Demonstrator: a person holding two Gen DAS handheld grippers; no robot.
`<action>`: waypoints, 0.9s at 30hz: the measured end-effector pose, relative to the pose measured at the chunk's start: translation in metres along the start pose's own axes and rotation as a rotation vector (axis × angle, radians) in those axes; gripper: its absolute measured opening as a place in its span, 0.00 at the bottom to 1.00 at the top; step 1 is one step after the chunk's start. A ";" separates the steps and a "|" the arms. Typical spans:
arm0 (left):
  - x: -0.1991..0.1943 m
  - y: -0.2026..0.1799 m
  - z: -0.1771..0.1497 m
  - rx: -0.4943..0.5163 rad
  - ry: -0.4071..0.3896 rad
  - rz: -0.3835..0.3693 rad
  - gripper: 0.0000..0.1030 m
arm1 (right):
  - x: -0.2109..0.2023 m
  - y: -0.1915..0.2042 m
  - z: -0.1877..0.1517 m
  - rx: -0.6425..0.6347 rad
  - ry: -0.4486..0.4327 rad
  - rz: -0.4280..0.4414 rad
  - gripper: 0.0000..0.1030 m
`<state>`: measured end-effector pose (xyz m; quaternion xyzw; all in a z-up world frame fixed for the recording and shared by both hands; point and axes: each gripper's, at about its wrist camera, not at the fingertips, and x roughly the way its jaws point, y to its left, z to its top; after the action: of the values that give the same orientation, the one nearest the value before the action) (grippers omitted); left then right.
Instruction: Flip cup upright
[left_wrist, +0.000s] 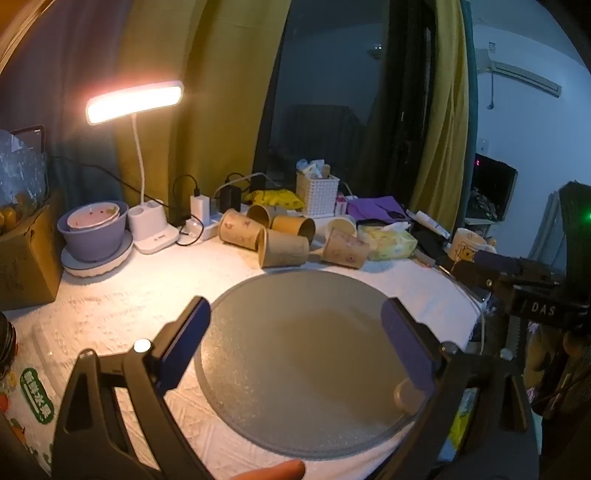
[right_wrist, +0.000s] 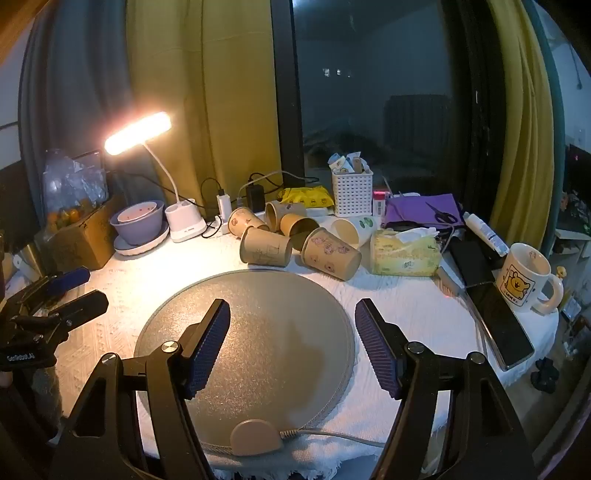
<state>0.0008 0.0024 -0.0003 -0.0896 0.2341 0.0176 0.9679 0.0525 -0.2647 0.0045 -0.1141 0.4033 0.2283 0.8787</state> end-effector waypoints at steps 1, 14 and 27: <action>0.001 0.001 0.000 -0.004 0.003 -0.002 0.92 | 0.000 0.000 0.000 0.001 0.017 0.001 0.71; -0.001 -0.002 0.001 0.019 -0.006 0.007 0.92 | -0.001 0.001 0.001 0.000 0.009 0.002 0.71; -0.002 -0.003 0.000 -0.003 -0.004 -0.039 0.92 | 0.002 0.003 0.001 -0.001 0.009 -0.001 0.71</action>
<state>-0.0010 -0.0005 0.0013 -0.0957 0.2305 -0.0009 0.9683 0.0532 -0.2609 0.0034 -0.1157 0.4071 0.2277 0.8769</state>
